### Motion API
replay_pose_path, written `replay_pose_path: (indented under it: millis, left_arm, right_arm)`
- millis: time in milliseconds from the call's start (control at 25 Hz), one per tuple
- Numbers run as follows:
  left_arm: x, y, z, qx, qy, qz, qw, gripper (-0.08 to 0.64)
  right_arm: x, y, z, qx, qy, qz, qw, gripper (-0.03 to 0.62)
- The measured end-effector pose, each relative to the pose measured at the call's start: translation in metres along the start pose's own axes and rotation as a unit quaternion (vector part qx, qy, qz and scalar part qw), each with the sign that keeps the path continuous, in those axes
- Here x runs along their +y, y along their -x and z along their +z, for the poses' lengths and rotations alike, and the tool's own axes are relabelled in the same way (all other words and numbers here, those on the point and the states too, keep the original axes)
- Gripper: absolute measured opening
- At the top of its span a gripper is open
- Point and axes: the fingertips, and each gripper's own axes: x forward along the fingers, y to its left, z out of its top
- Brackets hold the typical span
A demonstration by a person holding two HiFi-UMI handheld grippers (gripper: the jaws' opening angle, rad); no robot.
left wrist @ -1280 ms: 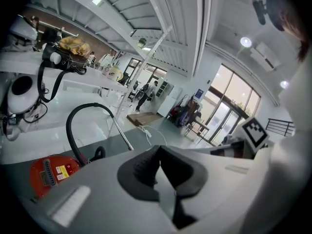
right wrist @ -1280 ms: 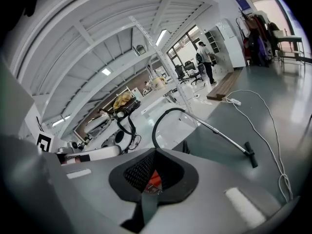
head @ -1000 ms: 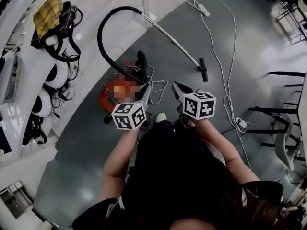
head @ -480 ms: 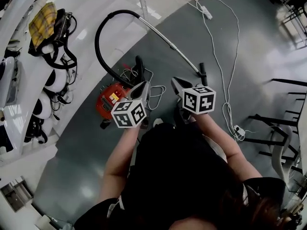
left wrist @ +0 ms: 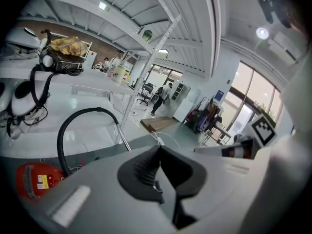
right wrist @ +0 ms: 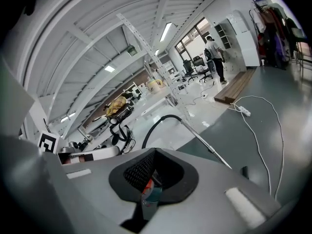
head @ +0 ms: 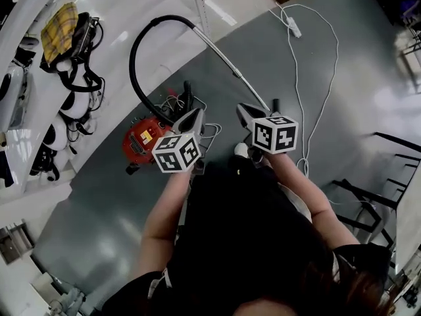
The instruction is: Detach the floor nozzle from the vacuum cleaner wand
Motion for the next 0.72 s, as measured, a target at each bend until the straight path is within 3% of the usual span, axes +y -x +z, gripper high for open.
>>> replay_pose_path:
  millis: [280, 720]
  left_arm:
    - [-0.011, -0.019, -0.002, 0.004, 0.001, 0.024, 0.9997, 0.011]
    - [0.0, -0.057, 0.006, 0.006, 0.011, 0.033, 0.9994, 0.011]
  right_arm:
    - [-0.037, 0.003, 0.008, 0.005, -0.017, 0.004, 1.0, -0.003]
    - [-0.055, -0.023, 0.02, 0.022, -0.008, 0.005, 1.0, -0.003]
